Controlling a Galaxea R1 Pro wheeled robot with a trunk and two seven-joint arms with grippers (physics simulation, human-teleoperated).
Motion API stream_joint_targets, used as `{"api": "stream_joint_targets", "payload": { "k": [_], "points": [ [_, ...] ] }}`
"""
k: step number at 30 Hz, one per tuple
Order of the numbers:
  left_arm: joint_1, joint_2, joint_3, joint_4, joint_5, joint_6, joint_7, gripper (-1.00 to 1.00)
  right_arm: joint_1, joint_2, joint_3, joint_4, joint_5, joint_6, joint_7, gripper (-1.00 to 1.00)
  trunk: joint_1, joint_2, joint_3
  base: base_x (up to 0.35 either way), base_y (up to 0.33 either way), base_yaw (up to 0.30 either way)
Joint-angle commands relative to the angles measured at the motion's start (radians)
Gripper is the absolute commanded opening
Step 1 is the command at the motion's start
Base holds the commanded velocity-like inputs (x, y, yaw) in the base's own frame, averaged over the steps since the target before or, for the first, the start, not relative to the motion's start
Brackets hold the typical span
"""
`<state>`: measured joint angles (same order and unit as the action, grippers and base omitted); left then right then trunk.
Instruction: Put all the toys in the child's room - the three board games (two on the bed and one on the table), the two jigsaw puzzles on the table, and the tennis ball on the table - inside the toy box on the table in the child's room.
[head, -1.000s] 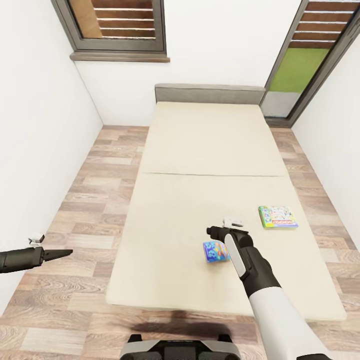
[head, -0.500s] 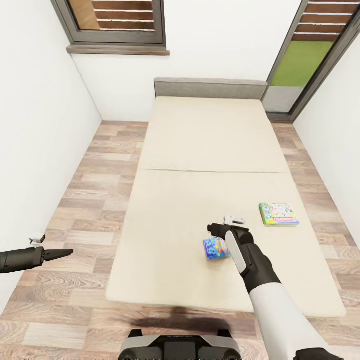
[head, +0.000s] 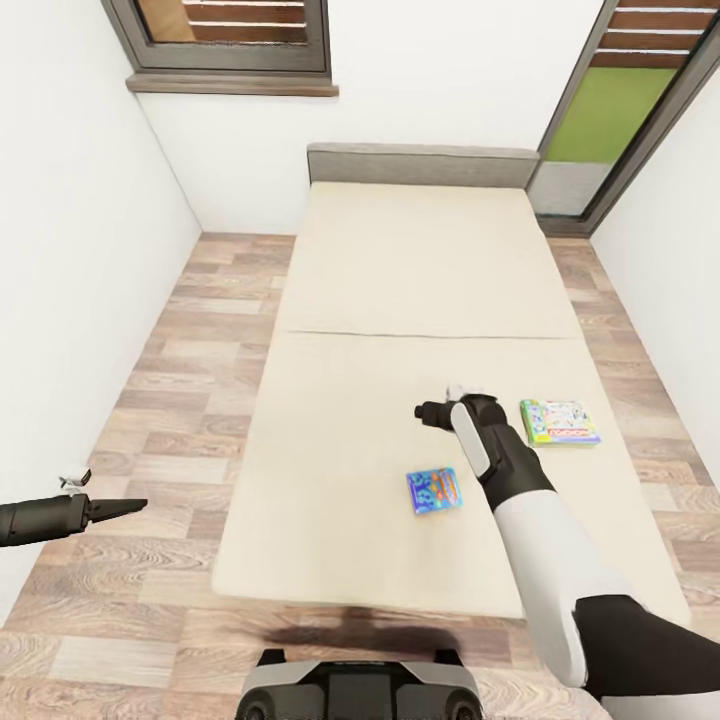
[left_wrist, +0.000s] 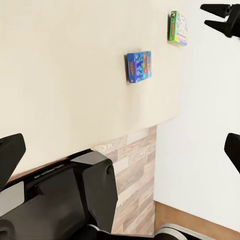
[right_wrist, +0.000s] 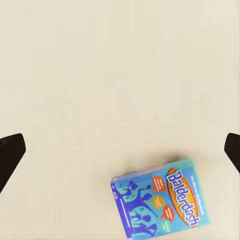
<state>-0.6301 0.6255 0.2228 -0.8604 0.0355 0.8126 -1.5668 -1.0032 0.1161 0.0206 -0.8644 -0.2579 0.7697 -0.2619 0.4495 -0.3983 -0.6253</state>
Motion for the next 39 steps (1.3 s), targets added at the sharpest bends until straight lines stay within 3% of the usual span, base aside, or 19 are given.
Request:
{"api": "stream_joint_targets", "payload": {
  "k": [1, 8, 24, 31, 39],
  "points": [
    [0.0, 0.0, 0.0, 0.0, 0.0, 0.011, -0.004, 1.0, -0.016, 0.0, 0.002, 0.008, -0.011, 0.013, -0.01, 1.0, 0.0, -0.002, -0.003, 0.0, 0.0, 0.0],
    [0.0, 0.0, -0.001, 0.0, 0.0, 0.011, -0.003, 1.0, -0.055, 0.0, 0.001, 0.026, -0.011, 0.074, -0.011, 1.0, 0.0, -0.002, -0.015, 0.0, 0.0, 0.0],
    [0.0, 0.0, 0.0, 0.0, 0.0, 0.01, -0.004, 1.0, -0.064, -0.02, 0.0, 0.054, -0.011, 0.09, -0.009, 1.0, 0.0, -0.002, -0.041, 0.0, 0.0, 0.0],
    [0.0, 0.001, 0.001, 0.0, 0.001, 0.008, -0.004, 1.0, -0.064, -0.02, -0.038, 0.064, -0.01, 0.093, -0.01, 1.0, 0.0, -0.002, -0.053, 0.0, 0.0, 0.0],
    [0.0, 0.002, 0.002, 0.0, 0.001, 0.008, -0.004, 1.0, -0.064, -0.02, -0.044, 0.065, -0.009, 0.093, -0.01, 1.0, 0.0, -0.002, -0.066, 0.0, 0.0, 0.0]
  ]
}}
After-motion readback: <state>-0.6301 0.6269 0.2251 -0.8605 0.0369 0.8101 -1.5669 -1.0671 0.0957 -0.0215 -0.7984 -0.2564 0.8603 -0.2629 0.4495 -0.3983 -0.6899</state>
